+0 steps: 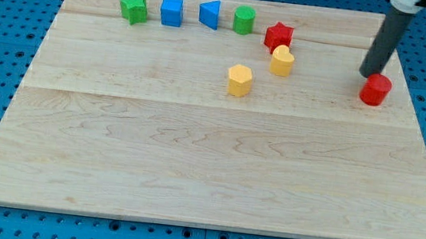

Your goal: Push the heart towards the left side of the board

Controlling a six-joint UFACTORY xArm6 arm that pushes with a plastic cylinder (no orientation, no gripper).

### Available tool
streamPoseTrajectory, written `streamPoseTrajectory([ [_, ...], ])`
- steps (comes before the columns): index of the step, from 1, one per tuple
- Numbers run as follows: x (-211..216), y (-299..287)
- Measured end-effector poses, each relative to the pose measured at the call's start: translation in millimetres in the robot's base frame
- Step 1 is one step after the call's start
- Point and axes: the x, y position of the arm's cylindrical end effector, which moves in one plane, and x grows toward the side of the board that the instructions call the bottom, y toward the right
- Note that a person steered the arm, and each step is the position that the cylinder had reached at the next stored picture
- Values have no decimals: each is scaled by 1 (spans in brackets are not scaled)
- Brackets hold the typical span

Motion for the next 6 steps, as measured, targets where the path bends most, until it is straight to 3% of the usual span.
streamPoseTrajectory([
  [2, 23, 39],
  [5, 36, -58],
  [6, 3, -48],
])
